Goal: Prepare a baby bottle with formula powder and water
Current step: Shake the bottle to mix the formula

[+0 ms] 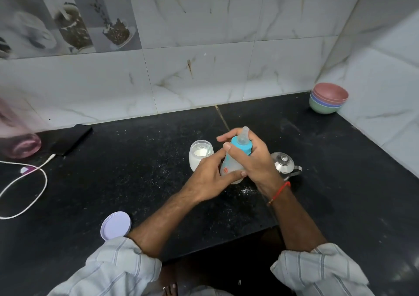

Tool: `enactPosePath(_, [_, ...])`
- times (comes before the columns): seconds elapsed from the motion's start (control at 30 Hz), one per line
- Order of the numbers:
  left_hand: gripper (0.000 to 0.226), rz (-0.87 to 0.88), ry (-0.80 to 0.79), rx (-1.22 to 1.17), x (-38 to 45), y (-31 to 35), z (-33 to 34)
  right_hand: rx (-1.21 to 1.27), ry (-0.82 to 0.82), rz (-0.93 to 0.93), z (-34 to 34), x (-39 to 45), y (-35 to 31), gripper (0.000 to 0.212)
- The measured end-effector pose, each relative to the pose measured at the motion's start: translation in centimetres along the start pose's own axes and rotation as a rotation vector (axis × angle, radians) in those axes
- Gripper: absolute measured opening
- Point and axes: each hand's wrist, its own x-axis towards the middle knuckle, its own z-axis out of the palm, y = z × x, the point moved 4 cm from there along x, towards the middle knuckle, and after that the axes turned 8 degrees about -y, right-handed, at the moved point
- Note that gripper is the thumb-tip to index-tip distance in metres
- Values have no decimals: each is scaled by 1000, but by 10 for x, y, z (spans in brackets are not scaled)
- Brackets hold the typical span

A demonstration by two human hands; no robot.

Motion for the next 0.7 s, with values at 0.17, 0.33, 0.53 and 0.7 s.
enactPosePath(0.17, [52, 24, 52, 29, -5, -3, 2, 0, 309, 45, 11, -7, 13, 16])
enactPosePath(0.33, [56, 16, 71, -15, -6, -1, -7, 72, -56, 106, 3, -9, 2, 39])
enactPosePath(0.53, [74, -91, 134, -90, -13, -23, -11, -175, 46, 197, -5, -18, 19, 55])
enactPosePath(0.7, [71, -195, 86, -7, -24, -47, -16, -326, 209, 271, -7, -36, 55, 59])
